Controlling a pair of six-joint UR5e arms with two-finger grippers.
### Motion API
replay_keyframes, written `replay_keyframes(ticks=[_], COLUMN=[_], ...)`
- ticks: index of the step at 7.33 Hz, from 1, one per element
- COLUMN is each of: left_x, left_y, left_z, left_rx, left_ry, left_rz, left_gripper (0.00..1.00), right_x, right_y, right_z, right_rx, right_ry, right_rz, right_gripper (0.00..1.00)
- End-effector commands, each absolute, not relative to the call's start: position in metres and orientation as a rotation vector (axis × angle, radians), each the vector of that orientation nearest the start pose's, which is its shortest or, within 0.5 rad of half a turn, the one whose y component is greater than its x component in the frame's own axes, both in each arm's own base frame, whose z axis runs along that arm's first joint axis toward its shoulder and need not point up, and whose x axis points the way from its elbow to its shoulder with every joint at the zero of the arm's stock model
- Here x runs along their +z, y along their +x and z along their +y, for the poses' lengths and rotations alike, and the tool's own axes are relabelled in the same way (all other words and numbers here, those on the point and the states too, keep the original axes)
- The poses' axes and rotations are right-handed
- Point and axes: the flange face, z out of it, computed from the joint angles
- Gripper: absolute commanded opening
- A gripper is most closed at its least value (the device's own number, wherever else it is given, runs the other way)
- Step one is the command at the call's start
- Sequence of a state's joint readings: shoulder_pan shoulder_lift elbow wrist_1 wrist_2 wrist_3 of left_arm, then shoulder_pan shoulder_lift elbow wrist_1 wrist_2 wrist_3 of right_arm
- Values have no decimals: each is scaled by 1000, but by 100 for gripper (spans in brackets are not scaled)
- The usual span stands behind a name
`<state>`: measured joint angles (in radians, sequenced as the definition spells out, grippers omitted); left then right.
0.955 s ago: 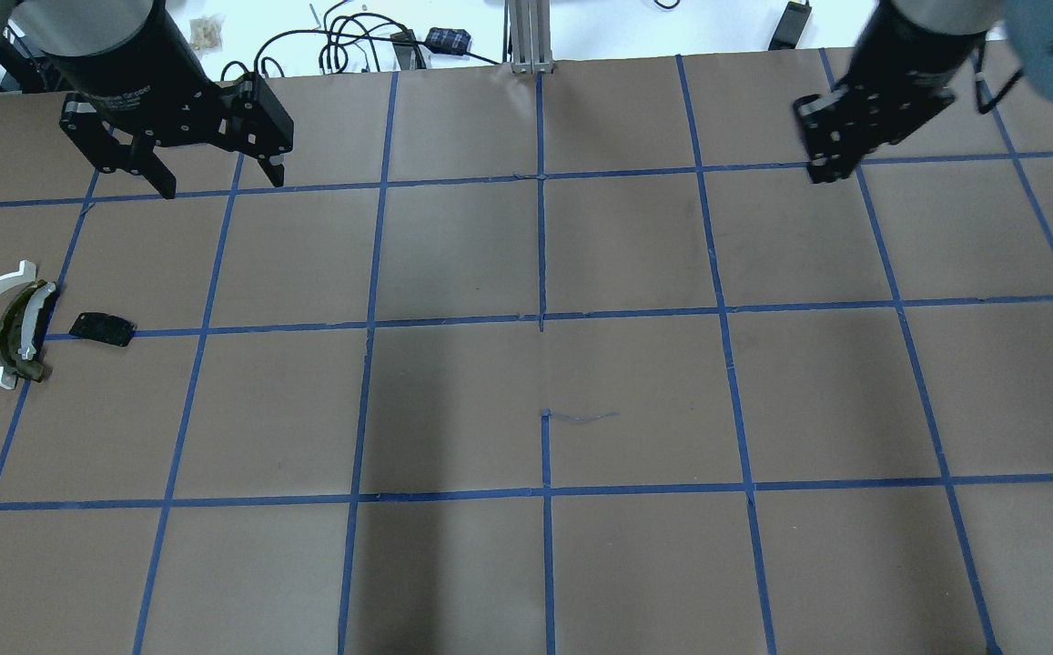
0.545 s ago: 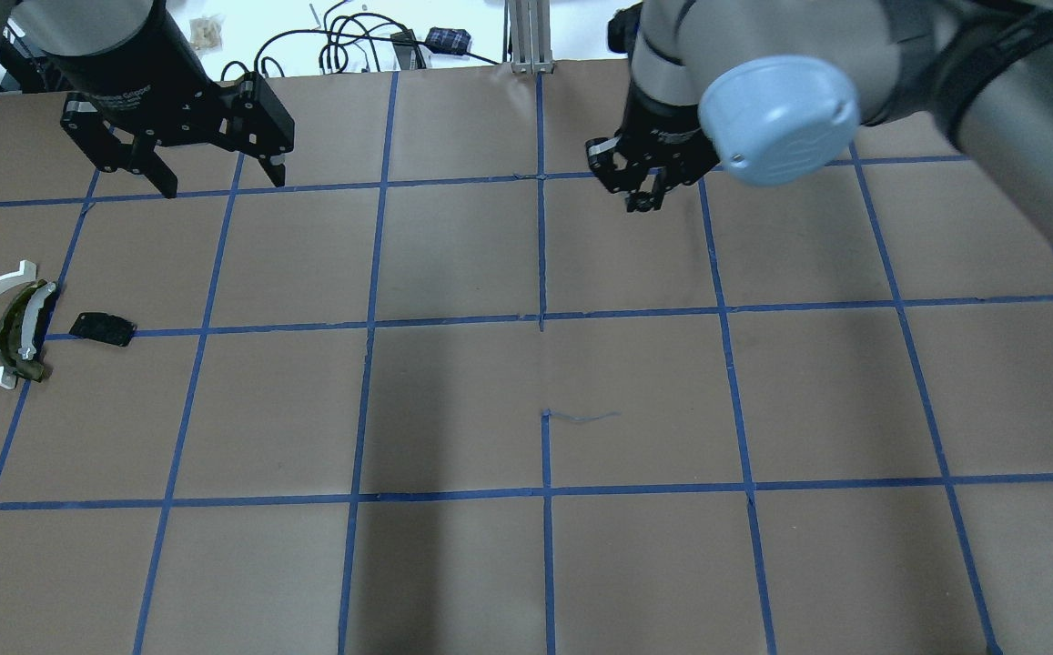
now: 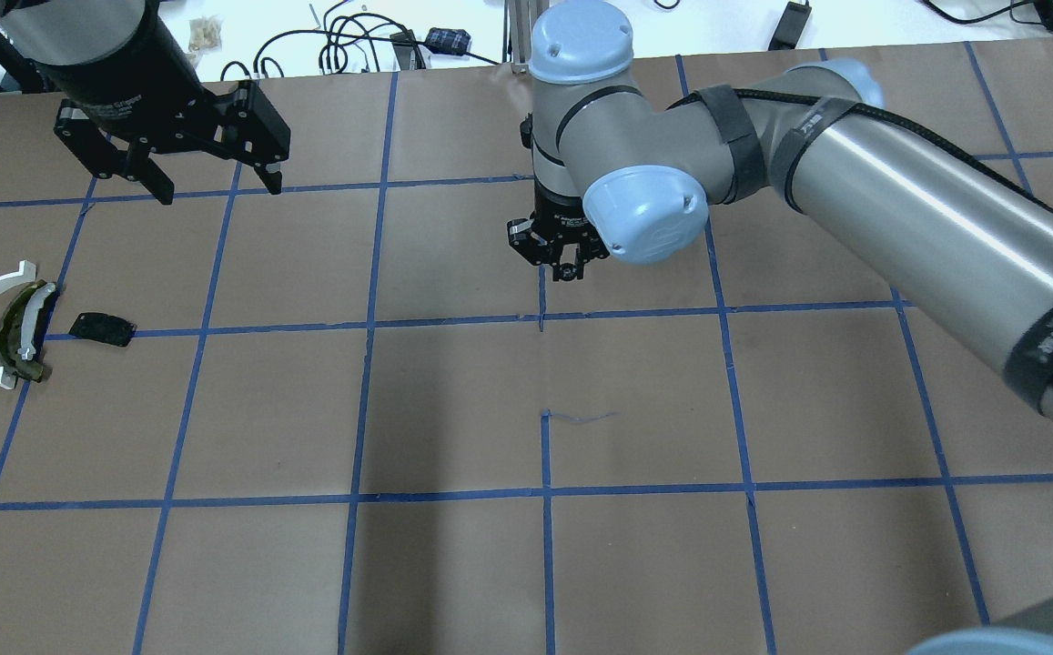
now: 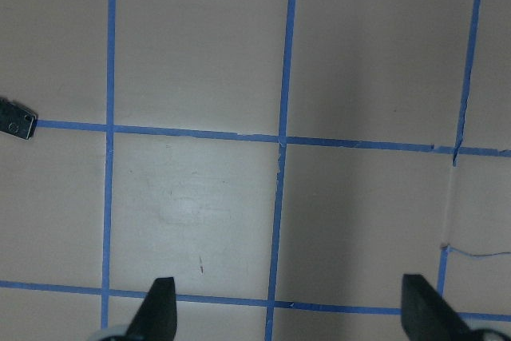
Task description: Place bearing gear from tray to pile
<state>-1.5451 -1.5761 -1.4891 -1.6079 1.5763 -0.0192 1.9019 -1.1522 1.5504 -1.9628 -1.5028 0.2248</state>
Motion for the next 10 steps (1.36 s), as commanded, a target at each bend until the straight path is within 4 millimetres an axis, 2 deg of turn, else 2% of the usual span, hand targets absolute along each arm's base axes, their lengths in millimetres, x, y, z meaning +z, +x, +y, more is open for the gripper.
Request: replay_keyframes(ticks=[1,2,3,4,5,6,7,8,9,10], left_x=[507,508,506,504,504,502,501,475,439,408], left_y=[-123,-122,-124,-127,-127,-127,-128,-121,-136,-184], left_z=[-512,-509,-511,-516,-517,-518,-518,-517,-516,-496], left_rx=[-113,-117,-124,-177,-176,-173,-166,-74,1,62], left_ry=[-8,3,-25,-12,-12,-29,-36,-79,-294,-183], left_rz=[3167,3156,3165,3164,3164,3166,3175,3161,3157,3151], left_gripper=[100,100,100,100,100,100,100,100,100,100], right_x=[278,294,350,415,455,481,489,487,471,456], right_y=[357,352,321,235,150,80,-3,-93,-188,-259], right_z=[-556,-561,-560,-551,-539,-525,-522,-517,-496,-476], right_rx=[13,-30,-105,-76,8,55,119,153,204,186], right_ry=[-179,-185,-133,-113,-208,-302,-477,-726,-824,-1002], right_rz=[3028,3025,3062,3130,3130,3170,3224,3158,3074,2972], right_gripper=[89,100,100,100,100,100,95,92,92,90])
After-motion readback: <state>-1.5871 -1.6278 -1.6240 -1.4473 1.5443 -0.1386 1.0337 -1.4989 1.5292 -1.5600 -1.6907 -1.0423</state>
